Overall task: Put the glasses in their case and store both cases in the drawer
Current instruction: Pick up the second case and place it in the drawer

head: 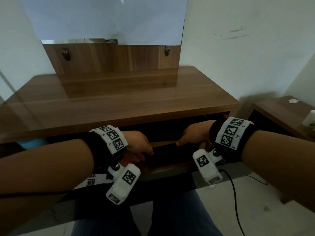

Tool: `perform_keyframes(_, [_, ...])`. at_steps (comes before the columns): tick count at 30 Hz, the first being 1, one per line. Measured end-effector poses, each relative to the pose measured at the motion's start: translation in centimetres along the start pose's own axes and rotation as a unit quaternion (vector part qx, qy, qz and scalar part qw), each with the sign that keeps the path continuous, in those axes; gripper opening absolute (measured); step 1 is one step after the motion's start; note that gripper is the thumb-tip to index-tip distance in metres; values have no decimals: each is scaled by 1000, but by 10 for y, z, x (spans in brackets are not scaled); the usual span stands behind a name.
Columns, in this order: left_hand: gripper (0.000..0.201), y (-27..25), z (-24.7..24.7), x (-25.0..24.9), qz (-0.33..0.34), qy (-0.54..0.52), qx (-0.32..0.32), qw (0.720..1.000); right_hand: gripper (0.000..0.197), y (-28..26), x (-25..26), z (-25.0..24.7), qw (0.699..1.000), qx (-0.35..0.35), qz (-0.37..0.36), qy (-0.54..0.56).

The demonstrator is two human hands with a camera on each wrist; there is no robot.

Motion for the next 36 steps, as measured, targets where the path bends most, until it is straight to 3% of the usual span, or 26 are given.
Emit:
perform_keyframes(4, [51,-16,-6,-12,41,151,-36,987,55,-10,11,-1,996,-19,-54,-66])
perform_keyframes(8, [52,-27,0,-22,84,154,-52,983,74,-29,21,10,988,22,-120,-94])
perform_keyframes(14, [44,-37,30,-23,144,117,43,982,74,-39,16,33,981,104,-158,-49])
perform_keyframes(18, [44,-39,40,-22,151,127,66,978,79,-43,13,40,978,131,-152,-62])
perform_keyframes(25, [28,-40,38,-25,153,114,63,980,77,-44,12,42,978,121,-152,-76])
perform_keyframes(36, [33,-31,20,-22,149,104,-5,983,77,-33,16,31,976,63,-189,-88])
Point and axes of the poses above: each hand's wrist, its own y-axis towards the middle knuckle, its own z-axis out of the palm, x = y × z, the point moved 5 cm from there along y, towards the middle knuckle, and after that the axes turned 12 degrees about y, right-handed, at the moved point
